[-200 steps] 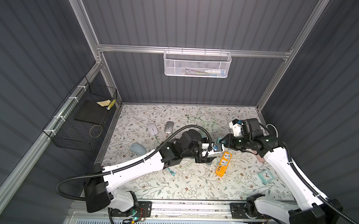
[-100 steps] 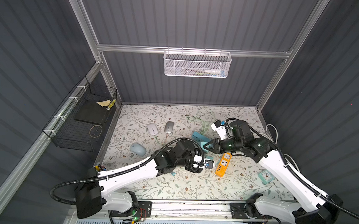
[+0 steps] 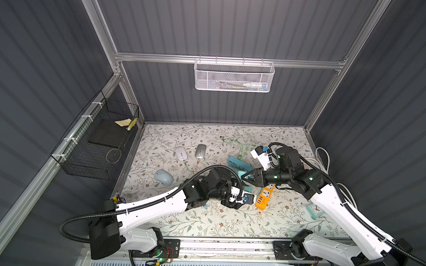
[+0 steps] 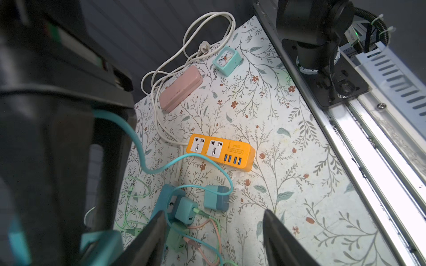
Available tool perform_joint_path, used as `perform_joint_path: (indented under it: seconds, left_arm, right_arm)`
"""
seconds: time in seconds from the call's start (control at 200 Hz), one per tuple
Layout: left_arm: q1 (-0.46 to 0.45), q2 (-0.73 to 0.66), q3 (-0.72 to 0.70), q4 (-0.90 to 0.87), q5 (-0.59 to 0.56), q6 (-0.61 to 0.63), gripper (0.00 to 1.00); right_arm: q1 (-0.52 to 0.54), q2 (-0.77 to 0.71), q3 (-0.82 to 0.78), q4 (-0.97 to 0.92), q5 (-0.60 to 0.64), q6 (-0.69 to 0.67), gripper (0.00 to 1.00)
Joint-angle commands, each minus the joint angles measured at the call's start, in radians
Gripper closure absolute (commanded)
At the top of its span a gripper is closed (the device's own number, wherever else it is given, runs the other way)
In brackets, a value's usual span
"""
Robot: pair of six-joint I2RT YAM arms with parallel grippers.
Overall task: Unplug the wireless mouse
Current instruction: Remove the power cord from the plug.
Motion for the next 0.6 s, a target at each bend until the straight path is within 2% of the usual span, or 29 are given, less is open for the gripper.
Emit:
perform_joint_path:
  seconds: [0.0, 0.08, 0.33, 0.405, 0.596]
  left_arm:
    - [0.001, -0.045, -0.001, 0.027, -0.013, -0.023, 0.32]
    - [0.001, -0.065, -0.001, 0.057, -0.028, -0.066, 0.30]
    - [0.003, -0.035, 0.048, 0.010, -0.099, -0.111, 0.26]
    - [0.007, -0.029, 0.052, 0.009, -0.103, -0.116, 0.26]
    - [0.016, -0.021, 0.057, 0.026, -0.121, -0.139, 0.25]
  right_arm:
    - [0.016, -0.036, -0.012, -0.054, 0.014, -0.006, 0.96]
    - [0.015, -0.057, -0.024, -0.096, 0.094, -0.013, 0.96]
    - [0.011, -0.159, -0.094, -0.121, 0.181, 0.012, 0.96]
    - [0.011, -0.165, -0.108, -0.121, 0.157, 0.012, 0.96]
    - [0.013, -0.170, -0.148, -0.032, 0.001, 0.041, 0.97]
